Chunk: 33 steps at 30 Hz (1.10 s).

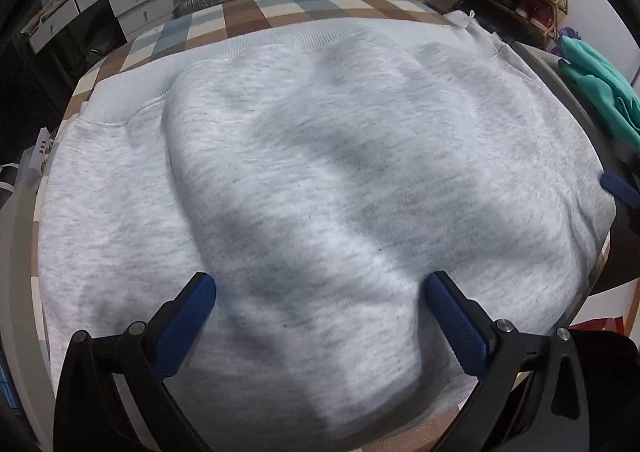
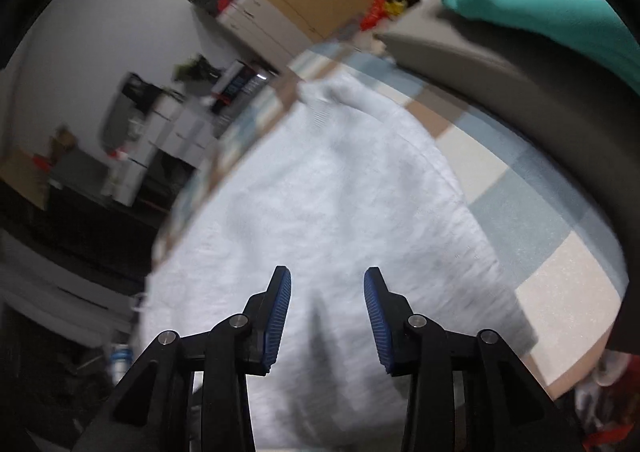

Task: Fold large clothes

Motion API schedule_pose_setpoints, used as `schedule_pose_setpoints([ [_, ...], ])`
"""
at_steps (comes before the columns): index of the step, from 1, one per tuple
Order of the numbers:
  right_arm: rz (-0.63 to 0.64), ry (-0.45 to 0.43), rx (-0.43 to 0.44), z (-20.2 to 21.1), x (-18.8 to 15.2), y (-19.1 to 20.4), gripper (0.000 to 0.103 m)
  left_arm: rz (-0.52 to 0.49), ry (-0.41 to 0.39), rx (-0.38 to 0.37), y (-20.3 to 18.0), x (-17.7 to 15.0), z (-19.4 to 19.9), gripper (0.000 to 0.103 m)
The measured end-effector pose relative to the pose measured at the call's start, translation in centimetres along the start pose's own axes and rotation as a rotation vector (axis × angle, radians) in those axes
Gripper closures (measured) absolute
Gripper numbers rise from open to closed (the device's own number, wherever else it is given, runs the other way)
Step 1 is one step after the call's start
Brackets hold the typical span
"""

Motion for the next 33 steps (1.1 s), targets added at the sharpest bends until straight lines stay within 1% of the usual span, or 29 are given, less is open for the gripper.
schedule_pose_setpoints([
  [1, -0.013, 0.017, 0.047, 0.7, -0.5, 0.2, 0.058, -0.003, 0.001, 0.004, -0.1, 0.3, -0.1, 0.0],
  [2, -0.03, 0.031, 0.101, 2.0, -1.1, 0.2, 0.052, 0.001, 0.01, 0.007, -0.1, 0.5, -0.1, 0.0],
  [3, -0.038, 0.029, 0.112, 3.2, -1.5, 0.0, 0.048, 0.01, 0.014, 0.004, 0.2, 0.1, 0.0, 0.001],
  [4, -0.045, 0.025, 0.096, 4.1, -1.8, -0.3, 0.043, 0.029, 0.01, -0.016, 0.1, 0.5, 0.5, 0.001],
  [5, -0.061, 0.027, 0.043, 5.1, -2.3, -1.2, 0.032, 0.046, -0.011, -0.074, -0.2, 0.6, 1.5, 0.001],
  [6, -0.082, 0.031, -0.004, 5.8, -2.8, -2.2, 0.029, 0.056, -0.032, -0.134, -0.2, 0.0, 2.3, 0.001],
  [7, -0.096, 0.033, -0.009, 6.0, -3.0, -2.9, 0.029, 0.062, -0.054, -0.233, -1.1, 0.4, 3.4, 0.001],
  [8, -0.119, 0.044, -0.004, 6.0, -3.4, -3.8, 0.029, 0.06, -0.054, -0.275, -1.7, 0.7, 3.5, 0.001],
  [9, -0.144, 0.063, -0.008, 5.5, -3.7, -4.6, 0.029, 0.049, -0.037, -0.28, -2.4, 0.9, 3.1, 0.001],
  [10, -0.168, 0.091, -0.011, 4.7, -3.9, -5.3, 0.029, 0.027, -0.009, -0.246, -2.9, 0.5, 2.3, 0.001],
  [12, -0.19, 0.134, 0.022, 3.1, -3.9, -5.6, 0.029, -0.013, 0.037, -0.134, -3.8, 0.4, -0.3, 0.001],
  [13, -0.199, 0.159, 0.042, 2.1, -4.0, -5.5, 0.029, -0.052, 0.029, -0.082, -4.5, 0.3, -1.1, 0.001],
  [14, -0.218, 0.178, 0.053, 1.3, -3.9, -5.4, 0.029, -0.07, 0.011, -0.06, -4.7, 0.8, -1.3, 0.001],
  [15, -0.231, 0.187, 0.063, 0.6, -3.9, -5.1, 0.029, -0.064, 0.017, -0.051, -4.9, 0.9, -1.4, 0.001],
  [17, -0.233, 0.231, 0.09, -1.2, -3.9, -4.4, 0.029, -0.028, 0.04, -0.059, -5.1, 1.7, -2.0, 0.001],
  [20, -0.201, 0.243, 0.116, -2.7, -3.5, -3.0, 0.029, -0.037, 0.07, -0.055, -5.5, 2.8, -2.8, 0.001],
  [21, -0.187, 0.239, 0.112, -3.1, -3.2, -2.7, 0.029, -0.036, 0.073, -0.057, -5.7, 3.0, -3.0, 0.001],
  [23, -0.162, 0.222, 0.088, -3.8, -2.3, -2.1, 0.026, -0.021, 0.07, -0.064, -5.7, 3.5, -3.3, 0.001],
  [25, -0.114, 0.189, 0.024, -4.4, -1.2, -1.7, 0.026, -0.009, 0.056, -0.073, -5.9, 3.3, -3.1, 0.001],
  [27, -0.064, 0.155, -0.02, -4.7, -0.6, -1.6, 0.026, -0.026, 0.046, -0.076, -6.2, 3.7, -3.2, 0.001],
  [28, -0.038, 0.136, -0.047, -4.7, -0.3, -1.4, 0.028, -0.039, 0.053, -0.075, -6.1, 3.9, -2.9, 0.001],
  [29, -0.016, 0.114, -0.058, -4.7, 0.0, -1.3, 0.034, -0.04, 0.054, -0.075, -5.9, 3.7, -2.2, 0.001],
  [30, -0.011, 0.104, -0.048, -4.5, -0.1, -1.2, 0.041, -0.033, 0.035, -0.073, -5.5, 3.7, -1.4, 0.001],
  [31, -0.012, 0.092, -0.005, -4.2, -0.1, -1.0, 0.043, -0.025, 0.008, -0.074, -5.2, 3.7, -0.9, 0.001],
  [32, 0.002, 0.077, 0.069, -3.7, 0.0, -0.7, 0.043, -0.018, -0.019, -0.066, -4.6, 3.8, -0.8, 0.001],
  [33, 0.011, 0.066, 0.11, -3.3, 0.1, -0.5, 0.043, -0.019, 0.01, -0.073, -4.4, 3.7, -1.5, 0.001],
])
Point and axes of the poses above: each gripper's, at about its wrist camera, not at the fingertips, and z roughly against the way its jaws point, y to its left, x to its top, the point moved 4 cm from there along -z, roughly the way its jaws point, and after that the axes turned 12 degrees about z, right-handed, at the moved point
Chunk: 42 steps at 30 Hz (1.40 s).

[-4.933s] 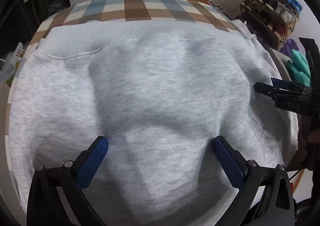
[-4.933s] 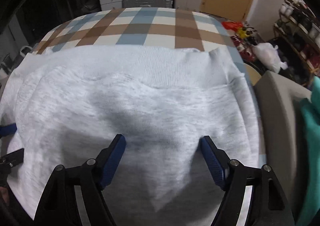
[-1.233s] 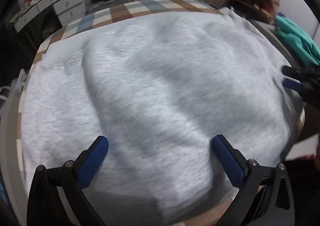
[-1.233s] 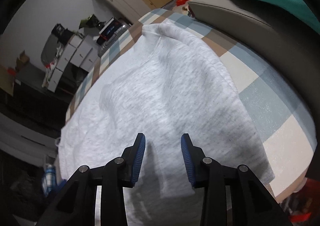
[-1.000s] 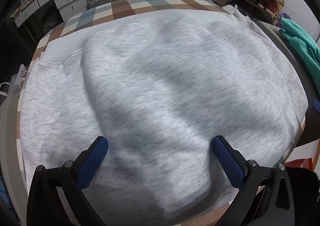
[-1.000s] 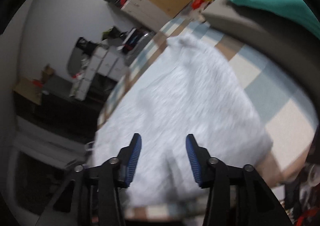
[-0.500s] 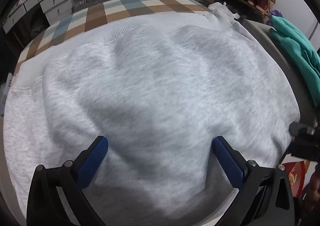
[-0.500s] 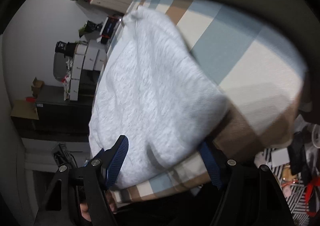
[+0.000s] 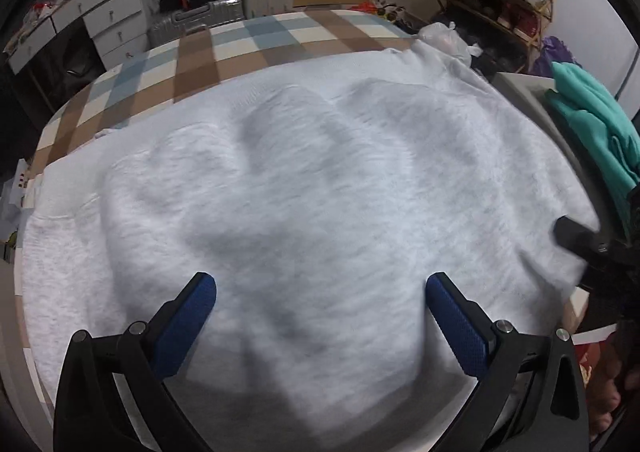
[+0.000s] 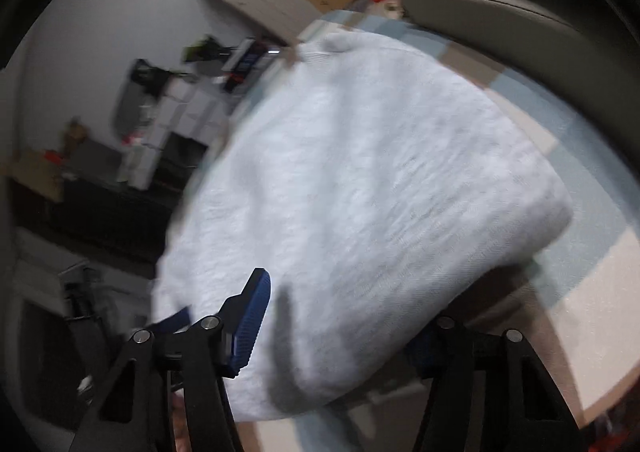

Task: Fold large clothes

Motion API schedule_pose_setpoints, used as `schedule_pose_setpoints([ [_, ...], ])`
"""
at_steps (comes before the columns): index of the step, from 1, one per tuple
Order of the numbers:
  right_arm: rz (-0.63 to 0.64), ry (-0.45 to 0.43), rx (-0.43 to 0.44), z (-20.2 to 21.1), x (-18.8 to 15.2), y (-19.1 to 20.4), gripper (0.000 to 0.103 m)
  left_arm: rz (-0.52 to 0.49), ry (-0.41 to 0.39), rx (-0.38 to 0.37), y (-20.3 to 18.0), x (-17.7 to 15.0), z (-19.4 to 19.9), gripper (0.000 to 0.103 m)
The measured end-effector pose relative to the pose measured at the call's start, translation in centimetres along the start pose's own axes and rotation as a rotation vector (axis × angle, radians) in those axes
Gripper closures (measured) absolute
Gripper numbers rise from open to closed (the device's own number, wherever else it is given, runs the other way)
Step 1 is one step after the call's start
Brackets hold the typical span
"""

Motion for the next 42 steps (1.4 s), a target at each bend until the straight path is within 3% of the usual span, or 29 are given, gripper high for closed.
schedule_pose_setpoints([
  [1, -0.004, -0.006, 0.018, 0.2, 0.0, -0.1, 0.043, 0.004, 0.031, -0.009, 0.1, -0.2, -0.7, 0.001],
  [4, -0.082, 0.021, 0.054, -0.7, 0.0, -1.2, 0.043, -0.007, 0.023, 0.001, -0.2, -0.3, -0.9, 0.001],
  [6, -0.091, 0.081, -0.035, -1.8, -0.1, -1.8, 0.044, 0.002, 0.025, -0.007, -0.1, -0.1, -0.9, 0.001],
  [9, -0.038, 0.096, -0.111, -2.6, 0.7, -0.8, 0.046, -0.014, 0.028, -0.021, -0.1, -0.1, -0.8, 0.001],
  [10, 0.001, 0.1, -0.153, -2.8, 1.0, -0.5, 0.049, -0.021, 0.027, -0.023, 0.0, 0.0, -0.8, 0.001],
  [12, 0.065, 0.046, -0.194, -2.3, 1.5, 0.3, 0.073, -0.018, 0.029, -0.021, 0.1, 0.1, -0.9, 0.001],
  [16, 0.297, -0.062, -0.239, -0.9, 2.0, 3.3, 0.086, -0.025, 0.031, 0.003, -1.3, 0.4, -1.5, 0.001],
  [20, 0.504, -0.139, -0.282, 0.5, 2.7, 6.6, 0.088, -0.041, 0.063, -0.044, -3.8, 1.4, -2.4, 0.001],
  [25, 0.619, -0.17, -0.39, 3.1, 4.8, 7.3, 0.089, -0.07, 0.073, -0.207, -8.2, 3.0, -2.7, 0.001],
  [30, 0.669, -0.151, -0.481, 4.9, 6.4, 6.3, 0.089, -0.076, -0.012, -0.18, -6.4, 1.8, 1.4, 0.001],
  [31, 0.688, -0.146, -0.486, 4.9, 6.3, 6.5, 0.089, -0.079, -0.002, -0.172, -6.2, 1.5, 1.0, 0.001],
  [33, 0.713, -0.144, -0.493, 4.2, 6.0, 7.1, 0.089, -0.046, 0.1, -0.195, -6.1, 0.8, -1.5, 0.001],
  [36, 0.729, -0.147, -0.49, 3.3, 5.5, 7.7, 0.089, -0.064, 0.094, -0.18, -7.3, 1.1, -2.5, 0.001],
  [39, 0.721, -0.197, -0.475, 4.1, 6.5, 8.2, 0.09, -0.052, 0.099, -0.284, -9.7, 1.7, -2.9, 0.001],
  [42, 0.741, -0.222, -0.503, 5.7, 8.3, 9.3, 0.09, -0.031, 0.149, -0.437, -12.4, 2.7, -3.0, 0.001],
])
Point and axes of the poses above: each gripper's, at about its wrist camera, not at the fingertips, and z roughly against the way its jaws point, y to its left, x to its top, the point moved 4 cm from there along -z, roughly the way its jaws point, and after that the axes turned 12 degrees about z, right-handed, at the moved point
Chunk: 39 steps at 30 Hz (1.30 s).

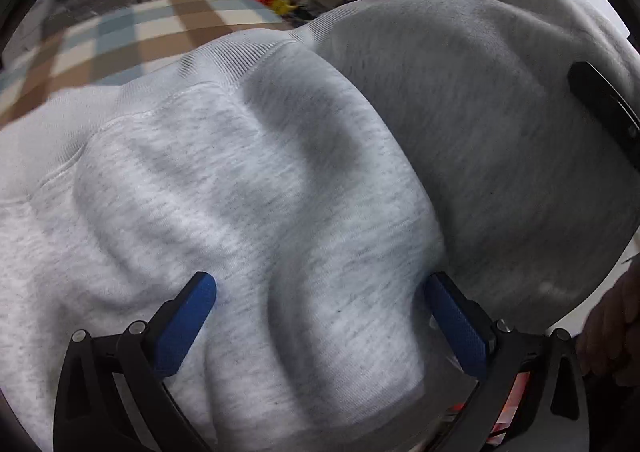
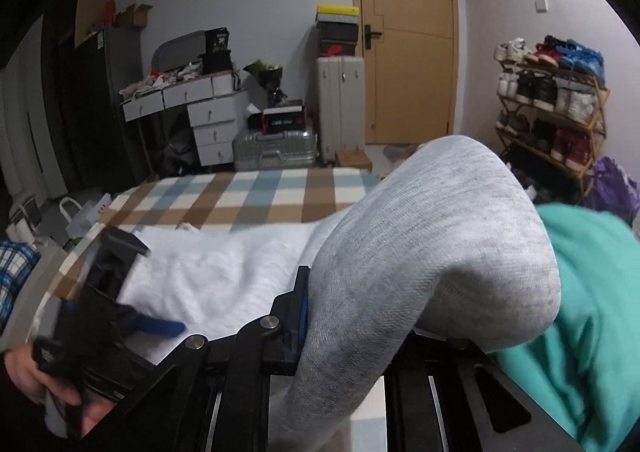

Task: Fold large clothes

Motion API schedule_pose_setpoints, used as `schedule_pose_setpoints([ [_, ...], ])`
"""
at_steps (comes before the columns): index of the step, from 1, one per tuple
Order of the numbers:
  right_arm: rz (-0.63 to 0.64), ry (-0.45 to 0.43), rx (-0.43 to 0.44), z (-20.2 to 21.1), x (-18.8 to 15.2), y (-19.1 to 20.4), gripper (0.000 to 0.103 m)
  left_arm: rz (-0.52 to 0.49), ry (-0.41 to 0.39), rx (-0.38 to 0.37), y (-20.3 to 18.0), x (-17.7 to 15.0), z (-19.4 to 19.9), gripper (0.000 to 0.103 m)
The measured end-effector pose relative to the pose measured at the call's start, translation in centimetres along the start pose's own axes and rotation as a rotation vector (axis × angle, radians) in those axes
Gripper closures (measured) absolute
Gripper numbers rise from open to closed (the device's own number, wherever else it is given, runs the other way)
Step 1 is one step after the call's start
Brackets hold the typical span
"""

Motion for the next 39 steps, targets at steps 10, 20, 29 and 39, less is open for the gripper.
schedule_pose_setpoints([
  [10, 0.265, -0.035, -0.096, 2.4, 2.6, 3.7, 0.09, 0.18, 0.014, -0.132, 8.4, -1.2, 6.2, 0.002],
  [20, 0.589, -0.125, 0.069, 3.8, 1.8, 17.4, 0.089, 0.274, 0.02, -0.304, 11.7, -1.6, 8.5, 0.004],
  [29, 0.58, -0.014, 0.259, 1.8, -3.6, 25.3, 0.087, 0.393, -0.109, -0.247, 20.2, -3.1, 17.2, 0.004],
  [39, 0.645, 0.149, 0.24, -0.9, -5.4, 30.9, 0.077, 0.446, -0.346, -0.44, 21.4, -2.4, 23.3, 0.002],
])
Point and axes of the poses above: each gripper's, at about its wrist camera, not at the fingertips, and z roughly against the way its jaws point, y to its left, x to its top, the point moved 4 cm from there along -z, roughly the way its jaws point, and after that the axes turned 12 degrees about z, right-handed, at the moved point
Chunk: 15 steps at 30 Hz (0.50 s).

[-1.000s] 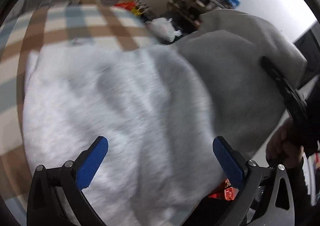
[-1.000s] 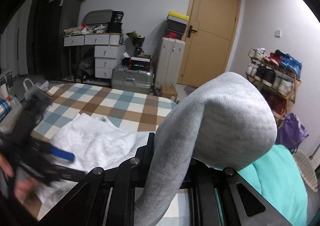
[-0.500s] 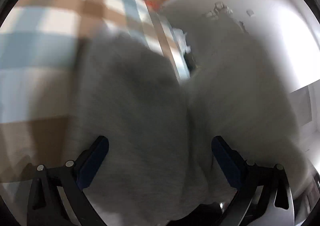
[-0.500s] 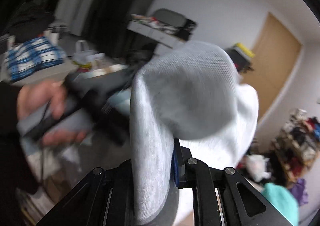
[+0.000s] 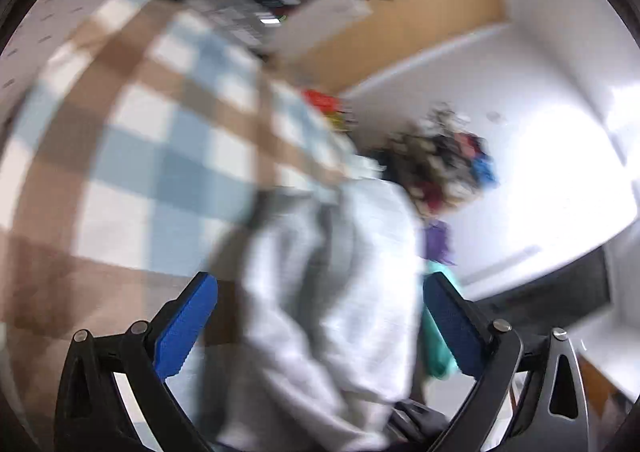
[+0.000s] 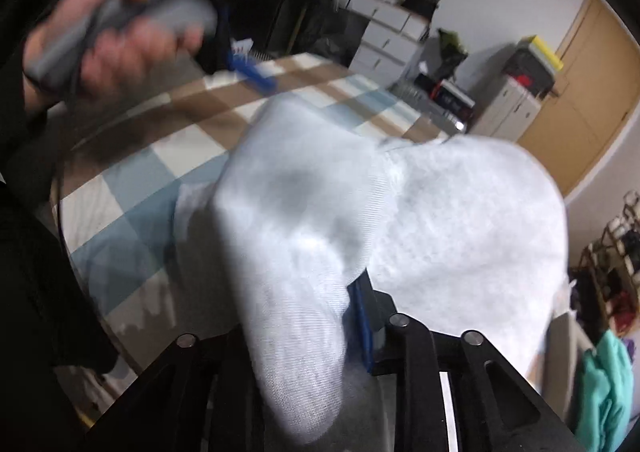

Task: Fold large clothes

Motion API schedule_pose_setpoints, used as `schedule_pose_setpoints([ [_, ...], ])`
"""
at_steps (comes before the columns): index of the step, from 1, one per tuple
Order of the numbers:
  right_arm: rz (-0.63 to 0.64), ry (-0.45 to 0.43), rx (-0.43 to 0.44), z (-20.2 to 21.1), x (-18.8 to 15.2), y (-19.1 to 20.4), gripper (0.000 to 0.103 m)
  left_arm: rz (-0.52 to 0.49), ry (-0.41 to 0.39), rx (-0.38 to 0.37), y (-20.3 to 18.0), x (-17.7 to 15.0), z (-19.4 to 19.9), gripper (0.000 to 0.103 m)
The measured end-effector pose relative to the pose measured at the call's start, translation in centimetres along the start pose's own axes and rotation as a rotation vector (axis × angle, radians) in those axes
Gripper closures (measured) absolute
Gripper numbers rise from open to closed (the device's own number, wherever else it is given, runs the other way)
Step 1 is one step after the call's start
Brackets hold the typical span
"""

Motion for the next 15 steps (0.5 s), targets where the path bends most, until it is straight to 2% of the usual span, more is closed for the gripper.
schedule_pose_setpoints([
  [3, -0.092, -0.043, 0.093, -0.1, -0.3, -1.2, 0.077, -0.116, 0.226, -0.052, -2.9, -3.8, -4.5, 0.002],
  [4, -0.12, -0.052, 0.119, -0.1, -0.3, -1.7, 0.076, -0.125, 0.298, -0.046, -2.9, -5.0, -5.8, 0.002],
  [6, -0.233, -0.099, 0.225, 0.4, -0.4, -3.2, 0.072, -0.102, 0.388, -0.032, -2.4, -6.5, -8.1, 0.002],
  [8, -0.357, -0.152, 0.353, 1.0, -1.0, -5.2, 0.071, -0.079, 0.432, -0.038, -2.1, -7.3, -9.3, 0.002],
  [11, -0.428, -0.191, 0.485, 1.4, -2.1, -6.5, 0.062, -0.072, 0.447, -0.013, -1.3, -8.2, -8.8, 0.002],
  [14, -0.466, -0.239, 0.61, 2.7, -2.9, -7.5, 0.045, -0.06, 0.453, 0.048, -0.3, -8.4, -8.5, 0.002],
  [15, -0.476, -0.265, 0.637, 3.6, -3.3, -8.2, 0.035, -0.072, 0.454, 0.067, -0.2, -8.6, -8.4, 0.002],
])
Point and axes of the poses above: each gripper's, at about its wrist camera, not at the fingertips, and z roughly against the way its jaws point, y to its left, x to its top, the point moved 4 cm from there along -z, roughly the way its jaws point, and after that the axes turned 12 degrees about z, right-handed, at the moved point
